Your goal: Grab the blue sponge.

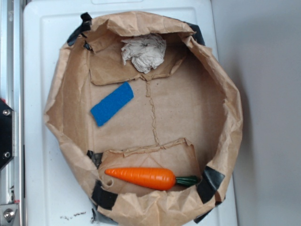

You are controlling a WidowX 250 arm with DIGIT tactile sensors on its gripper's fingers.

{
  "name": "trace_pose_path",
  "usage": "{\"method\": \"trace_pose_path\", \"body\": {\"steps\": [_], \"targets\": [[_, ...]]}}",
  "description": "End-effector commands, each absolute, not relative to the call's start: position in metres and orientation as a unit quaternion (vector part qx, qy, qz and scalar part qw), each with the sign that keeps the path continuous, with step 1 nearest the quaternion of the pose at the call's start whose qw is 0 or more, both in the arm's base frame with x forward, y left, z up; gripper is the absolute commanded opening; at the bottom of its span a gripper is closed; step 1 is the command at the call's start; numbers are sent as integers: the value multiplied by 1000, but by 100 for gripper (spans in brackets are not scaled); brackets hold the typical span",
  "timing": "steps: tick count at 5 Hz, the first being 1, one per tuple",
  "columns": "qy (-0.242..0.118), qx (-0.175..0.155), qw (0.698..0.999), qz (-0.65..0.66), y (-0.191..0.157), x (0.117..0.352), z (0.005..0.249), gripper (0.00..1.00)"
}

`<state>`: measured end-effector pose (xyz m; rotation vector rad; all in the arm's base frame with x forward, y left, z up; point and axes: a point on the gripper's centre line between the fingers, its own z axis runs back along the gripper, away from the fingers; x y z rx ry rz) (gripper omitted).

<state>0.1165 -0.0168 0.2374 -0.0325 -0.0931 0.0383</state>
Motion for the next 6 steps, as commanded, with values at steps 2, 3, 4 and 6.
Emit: {"method": "trace_pose_path", "body": {"steps": [2,3,4,6], "targets": [[-45,-24,998,48,-17,137,242,100],[-39,-12,996,80,-17,162,239,100],[-35,3,995,94,-14,176,232,100],[-29,19,993,115,6,210,207,100]]}}
